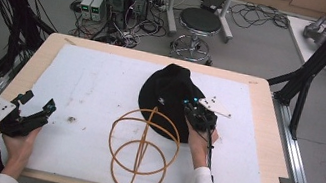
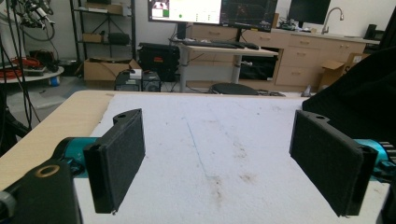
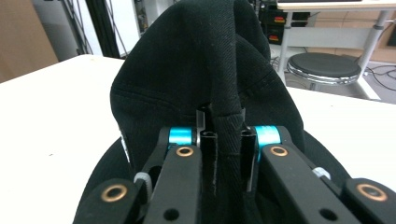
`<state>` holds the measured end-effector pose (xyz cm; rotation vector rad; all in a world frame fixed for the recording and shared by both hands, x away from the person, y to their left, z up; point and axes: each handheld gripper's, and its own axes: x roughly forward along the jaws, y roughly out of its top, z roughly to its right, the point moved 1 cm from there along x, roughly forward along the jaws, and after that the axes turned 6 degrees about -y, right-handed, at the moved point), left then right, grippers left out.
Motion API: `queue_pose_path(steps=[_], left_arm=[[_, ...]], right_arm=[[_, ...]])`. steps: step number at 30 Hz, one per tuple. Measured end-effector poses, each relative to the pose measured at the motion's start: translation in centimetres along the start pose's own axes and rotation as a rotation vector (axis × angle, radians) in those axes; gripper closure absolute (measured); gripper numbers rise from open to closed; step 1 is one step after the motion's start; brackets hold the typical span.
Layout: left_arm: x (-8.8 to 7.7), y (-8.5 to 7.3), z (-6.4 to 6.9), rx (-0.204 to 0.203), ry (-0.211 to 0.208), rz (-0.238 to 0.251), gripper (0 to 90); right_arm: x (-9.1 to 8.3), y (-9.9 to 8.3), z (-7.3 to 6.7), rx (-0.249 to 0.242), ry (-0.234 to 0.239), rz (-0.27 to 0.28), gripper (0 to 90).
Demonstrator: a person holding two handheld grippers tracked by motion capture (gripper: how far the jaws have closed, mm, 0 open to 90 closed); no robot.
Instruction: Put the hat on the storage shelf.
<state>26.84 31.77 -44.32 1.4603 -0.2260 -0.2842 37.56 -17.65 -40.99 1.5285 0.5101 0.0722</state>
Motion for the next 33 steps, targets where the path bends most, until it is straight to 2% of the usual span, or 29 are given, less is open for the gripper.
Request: queue_pose_path(steps=[5, 16, 23, 33], left_arm=[[0.0, 0.0, -0.1, 0.0, 0.0, -0.001, 18.6], [0.1, 0.0, -0.1, -0.003, -0.002, -0.002, 18.5], [0.1, -0.1, -0.1, -0.003, -0.003, -0.004, 18.6], [0.3, -0.1, 0.1, 0.002, -0.008, -0.007, 18.6]], right_arm=[[0.0, 0.0, 0.2, 0.005, 0.016, 0.001, 86.9], [-0.4, 0.2, 0.0, -0.007, 0.005, 0.02, 87.0], [-1.0, 0.5, 0.1, 0.007, 0.013, 0.04, 87.0], [-2.3, 1.6, 0.3, 0.018, 0.013, 0.114, 87.0]])
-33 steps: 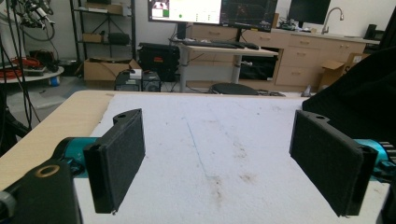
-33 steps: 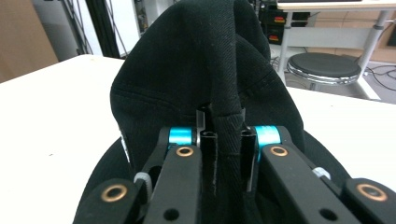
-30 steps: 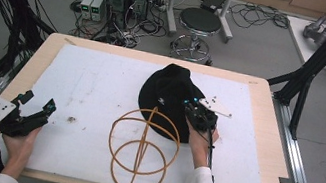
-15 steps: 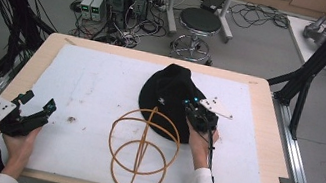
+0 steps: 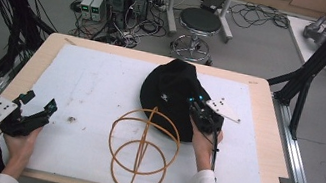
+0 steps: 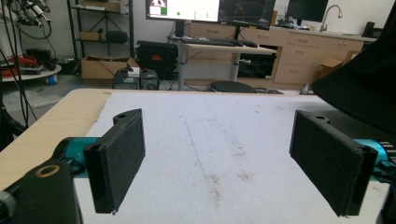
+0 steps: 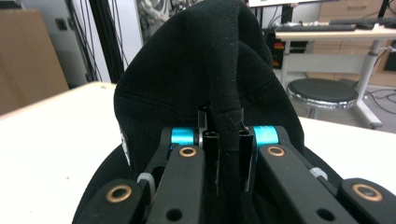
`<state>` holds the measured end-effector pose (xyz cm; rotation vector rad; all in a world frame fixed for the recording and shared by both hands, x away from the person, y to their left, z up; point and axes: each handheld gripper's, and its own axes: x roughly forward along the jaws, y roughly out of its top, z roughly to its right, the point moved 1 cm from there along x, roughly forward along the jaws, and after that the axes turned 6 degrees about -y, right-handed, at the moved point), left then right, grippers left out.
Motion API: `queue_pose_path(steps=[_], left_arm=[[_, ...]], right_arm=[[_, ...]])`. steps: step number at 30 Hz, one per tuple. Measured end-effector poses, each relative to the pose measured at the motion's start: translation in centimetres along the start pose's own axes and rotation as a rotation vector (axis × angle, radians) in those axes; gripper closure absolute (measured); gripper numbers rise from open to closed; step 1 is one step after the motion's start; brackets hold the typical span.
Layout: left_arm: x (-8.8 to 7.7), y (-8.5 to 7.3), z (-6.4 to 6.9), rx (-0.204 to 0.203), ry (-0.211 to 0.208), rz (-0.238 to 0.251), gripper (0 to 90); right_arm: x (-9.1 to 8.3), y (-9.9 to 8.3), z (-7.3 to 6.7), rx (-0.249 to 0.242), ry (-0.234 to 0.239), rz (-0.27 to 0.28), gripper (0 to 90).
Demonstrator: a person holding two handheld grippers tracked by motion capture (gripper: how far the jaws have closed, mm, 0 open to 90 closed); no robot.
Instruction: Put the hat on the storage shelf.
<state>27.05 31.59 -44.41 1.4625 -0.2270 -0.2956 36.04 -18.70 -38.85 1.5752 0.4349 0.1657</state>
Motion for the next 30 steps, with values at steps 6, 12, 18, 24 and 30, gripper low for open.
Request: queue_pose_path(steps=[6, 12, 18, 24, 30], left_arm=[[0.0, 0.0, 0.0, 0.005, 0.003, -0.005, 18.6], [0.1, 0.0, 0.2, 0.005, -0.003, -0.002, 18.5], [0.1, 0.0, 0.2, 0.006, -0.005, -0.005, 18.6], [0.1, 0.0, 0.2, 0.002, -0.004, -0.005, 18.6], [0.1, 0.0, 0.3, 0.003, -0.005, -0.004, 18.6]], right_arm=[[-0.7, 1.4, 0.1, -0.02, 0.026, 0.015, 86.9], [-1.5, 3.1, 0.0, -0.03, 0.04, 0.063, 86.9], [-2.3, 4.8, -0.1, -0.02, 0.051, 0.12, 86.9], [-3.1, 6.2, -0.1, -0.018, 0.057, 0.157, 86.9], [-4.1, 8.2, -0.3, -0.017, 0.07, 0.22, 86.9]])
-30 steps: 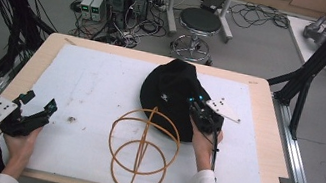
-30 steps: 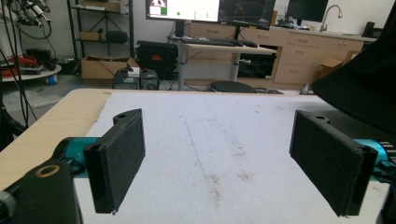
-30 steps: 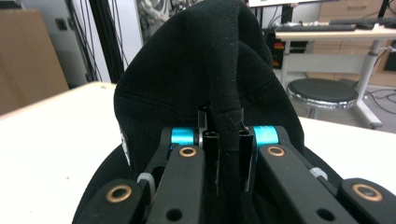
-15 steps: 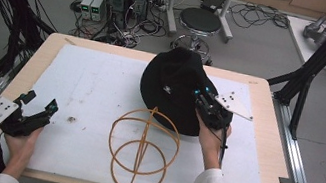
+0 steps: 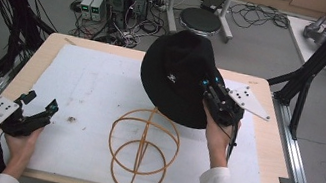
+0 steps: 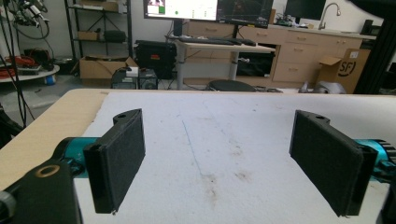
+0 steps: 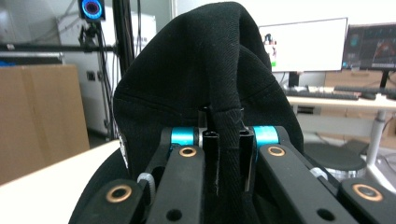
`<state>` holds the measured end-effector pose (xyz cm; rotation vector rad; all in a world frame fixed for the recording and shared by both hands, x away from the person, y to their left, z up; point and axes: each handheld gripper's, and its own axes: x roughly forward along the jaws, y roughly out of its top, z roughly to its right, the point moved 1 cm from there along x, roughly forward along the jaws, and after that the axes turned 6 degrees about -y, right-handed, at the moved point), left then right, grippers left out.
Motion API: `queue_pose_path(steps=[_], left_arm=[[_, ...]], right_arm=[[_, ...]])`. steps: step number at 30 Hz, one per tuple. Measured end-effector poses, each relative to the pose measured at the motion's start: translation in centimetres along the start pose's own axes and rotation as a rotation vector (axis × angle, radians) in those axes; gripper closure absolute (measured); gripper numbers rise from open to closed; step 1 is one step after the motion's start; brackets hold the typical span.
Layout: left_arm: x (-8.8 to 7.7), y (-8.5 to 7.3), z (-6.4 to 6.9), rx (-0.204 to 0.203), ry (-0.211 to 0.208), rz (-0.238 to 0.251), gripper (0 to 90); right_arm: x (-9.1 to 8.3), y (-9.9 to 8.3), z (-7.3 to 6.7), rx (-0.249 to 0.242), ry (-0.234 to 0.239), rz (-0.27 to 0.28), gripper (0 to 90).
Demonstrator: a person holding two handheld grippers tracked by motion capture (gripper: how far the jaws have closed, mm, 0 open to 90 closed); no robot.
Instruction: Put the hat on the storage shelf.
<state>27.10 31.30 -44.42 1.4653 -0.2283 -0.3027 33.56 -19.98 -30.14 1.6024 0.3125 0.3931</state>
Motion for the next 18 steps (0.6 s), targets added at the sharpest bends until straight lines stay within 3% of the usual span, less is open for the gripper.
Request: queue_pose_path(steps=[13, 18], left_arm=[[0.0, 0.0, 0.1, 0.006, -0.003, 0.001, 18.7], [0.0, 0.0, 0.0, 0.007, -0.003, -0.002, 18.7]], right_arm=[[-1.6, 3.5, 0.1, 0.013, 0.001, 0.116, 86.8], [-2.4, 4.8, 0.0, 0.039, 0.03, 0.155, 86.8]])
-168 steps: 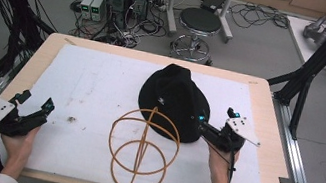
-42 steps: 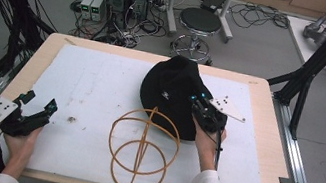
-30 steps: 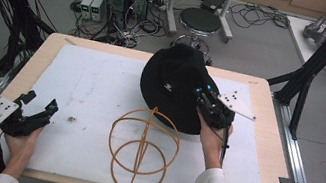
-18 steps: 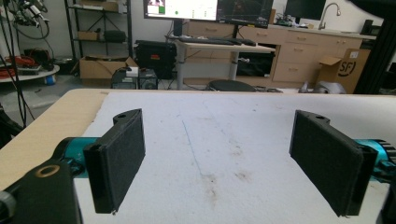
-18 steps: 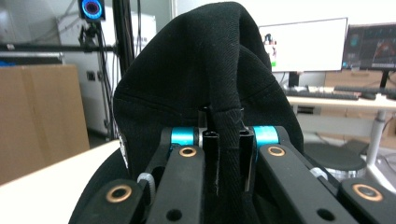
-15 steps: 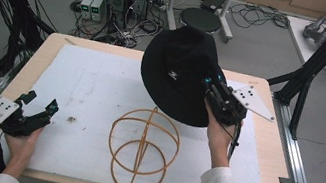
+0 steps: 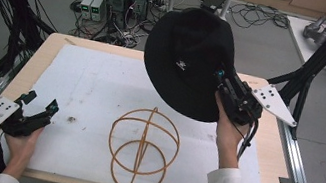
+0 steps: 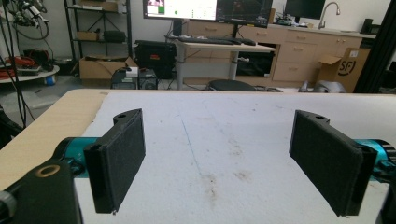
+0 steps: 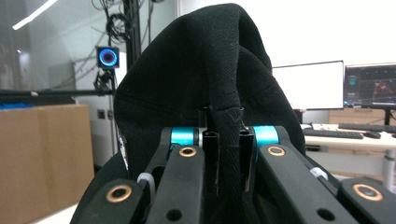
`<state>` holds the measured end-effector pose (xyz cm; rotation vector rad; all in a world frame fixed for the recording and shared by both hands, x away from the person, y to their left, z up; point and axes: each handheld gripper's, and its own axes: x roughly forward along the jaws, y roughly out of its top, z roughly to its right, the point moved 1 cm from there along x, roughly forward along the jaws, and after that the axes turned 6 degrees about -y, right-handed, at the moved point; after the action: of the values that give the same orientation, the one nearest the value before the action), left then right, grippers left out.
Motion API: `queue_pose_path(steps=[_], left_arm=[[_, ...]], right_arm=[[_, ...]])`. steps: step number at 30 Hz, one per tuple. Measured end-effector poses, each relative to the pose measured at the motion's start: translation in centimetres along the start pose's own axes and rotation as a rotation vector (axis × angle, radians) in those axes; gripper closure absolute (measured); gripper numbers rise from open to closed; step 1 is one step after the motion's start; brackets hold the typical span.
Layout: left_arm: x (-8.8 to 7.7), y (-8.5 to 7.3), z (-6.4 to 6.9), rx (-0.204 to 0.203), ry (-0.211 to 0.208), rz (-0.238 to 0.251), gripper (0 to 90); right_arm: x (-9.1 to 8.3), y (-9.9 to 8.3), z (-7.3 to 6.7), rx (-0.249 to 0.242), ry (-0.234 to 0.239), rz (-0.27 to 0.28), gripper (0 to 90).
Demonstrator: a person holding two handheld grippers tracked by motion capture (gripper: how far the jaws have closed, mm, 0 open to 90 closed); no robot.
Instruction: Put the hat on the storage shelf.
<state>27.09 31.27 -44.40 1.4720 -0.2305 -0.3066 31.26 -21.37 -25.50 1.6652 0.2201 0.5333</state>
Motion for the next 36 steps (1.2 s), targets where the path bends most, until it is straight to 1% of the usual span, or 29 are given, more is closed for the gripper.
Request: queue_pose_path(steps=[3, 7, 11, 13, 14, 17, 18, 20, 22, 25, 27, 36], left_arm=[[0.0, 0.0, 0.0, -0.003, -0.001, 0.0, 18.7], [0.0, 0.0, 0.0, -0.012, 0.0, 0.002, 18.7], [0.0, 0.0, -0.1, -0.015, 0.001, 0.001, 18.7], [0.0, 0.0, -0.1, -0.016, 0.001, 0.002, 18.7], [0.0, 0.0, -0.1, -0.015, 0.001, 0.001, 18.7], [0.0, 0.0, -0.1, -0.015, -0.004, 0.002, 18.7], [0.0, 0.0, -0.1, -0.016, -0.006, 0.004, 18.7], [0.0, 0.0, -0.1, -0.016, -0.007, 0.004, 18.7], [-0.1, 0.0, -0.1, -0.016, -0.007, 0.002, 18.7], [-0.1, 0.0, -0.1, -0.019, -0.006, 0.003, 18.7], [-0.1, 0.0, -0.1, -0.021, -0.004, 0.004, 18.7], [-0.1, 0.0, -0.1, -0.022, -0.006, 0.003, 18.7]], right_arm=[[-0.3, 0.4, -0.2, -0.001, 0.019, 0.012, 86.8], [-0.8, 1.2, -0.6, 0.009, 0.056, 0.049, 86.8], [-1.2, 2.1, -0.9, 0.034, 0.088, 0.074, 86.8], [-1.4, 2.5, -0.9, 0.038, 0.104, 0.086, 86.8], [-1.6, 2.7, -1.0, 0.052, 0.118, 0.096, 86.8], [-2.2, 3.2, -1.2, 0.071, 0.15, 0.114, 86.8], [-2.5, 3.4, -1.3, 0.074, 0.167, 0.115, 86.8], [-2.9, 3.6, -1.5, 0.081, 0.187, 0.124, 86.8], [-3.2, 3.8, -1.7, 0.09, 0.202, 0.13, 86.8], [-3.7, 4.0, -2.1, 0.093, 0.229, 0.131, 86.8], [-3.9, 4.1, -2.2, 0.093, 0.239, 0.138, 86.7], [-5.0, 4.4, -2.3, 0.164, 0.297, 0.151, 86.8]])
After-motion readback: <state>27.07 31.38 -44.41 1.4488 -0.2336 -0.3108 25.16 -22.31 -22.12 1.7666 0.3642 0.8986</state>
